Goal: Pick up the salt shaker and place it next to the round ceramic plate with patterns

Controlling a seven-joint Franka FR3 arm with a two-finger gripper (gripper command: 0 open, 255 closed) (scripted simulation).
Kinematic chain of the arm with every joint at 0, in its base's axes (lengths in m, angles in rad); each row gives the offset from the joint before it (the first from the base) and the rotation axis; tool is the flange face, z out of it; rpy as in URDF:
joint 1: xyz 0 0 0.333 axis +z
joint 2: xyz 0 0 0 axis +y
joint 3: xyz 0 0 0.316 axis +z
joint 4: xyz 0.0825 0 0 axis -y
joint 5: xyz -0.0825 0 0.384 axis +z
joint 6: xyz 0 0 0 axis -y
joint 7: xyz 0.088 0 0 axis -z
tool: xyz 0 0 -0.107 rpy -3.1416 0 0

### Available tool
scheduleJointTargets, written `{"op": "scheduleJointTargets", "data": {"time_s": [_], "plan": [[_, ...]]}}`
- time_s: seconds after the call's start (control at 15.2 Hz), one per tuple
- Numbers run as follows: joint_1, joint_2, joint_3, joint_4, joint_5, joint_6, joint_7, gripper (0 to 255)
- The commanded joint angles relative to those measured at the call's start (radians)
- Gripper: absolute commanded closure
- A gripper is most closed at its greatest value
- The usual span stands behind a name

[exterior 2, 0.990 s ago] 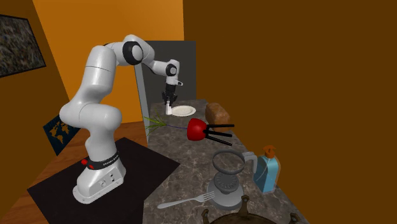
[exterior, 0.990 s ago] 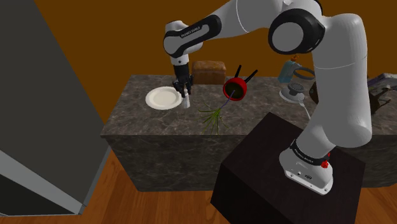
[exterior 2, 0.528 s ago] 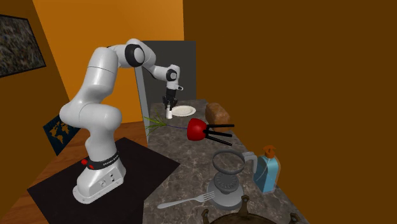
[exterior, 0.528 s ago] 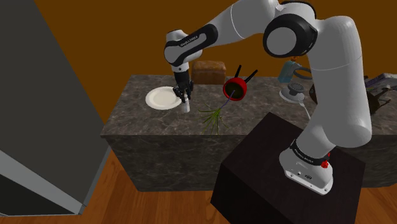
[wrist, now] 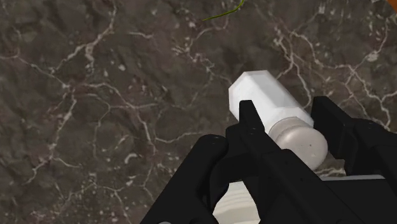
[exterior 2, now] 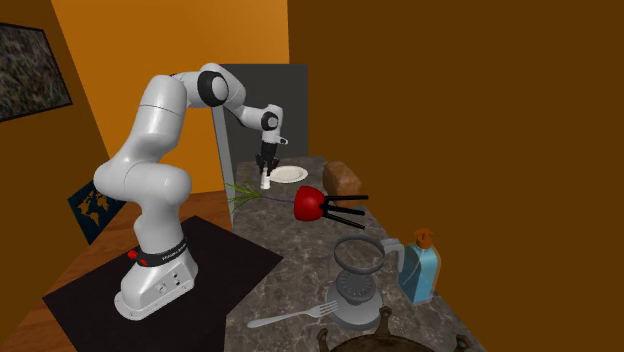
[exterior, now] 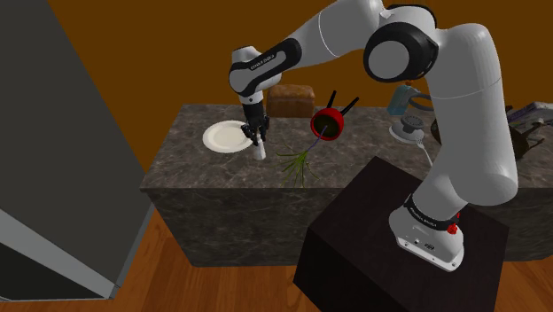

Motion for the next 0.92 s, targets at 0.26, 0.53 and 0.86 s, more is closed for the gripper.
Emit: {"op": "scheduleJointTargets", "data": {"time_s": [0.26,0.53,0.86], "plan": [[0.0,0.0,0.0,0.0,0.0,0.0,0.0,0],[-0.005,-0.012,-0.004,0.05,-0.006,-0.061,0.005,0],[-0.01,-0.017,-0.007,0.101,-0.011,-0.118,0.009,0]]}}
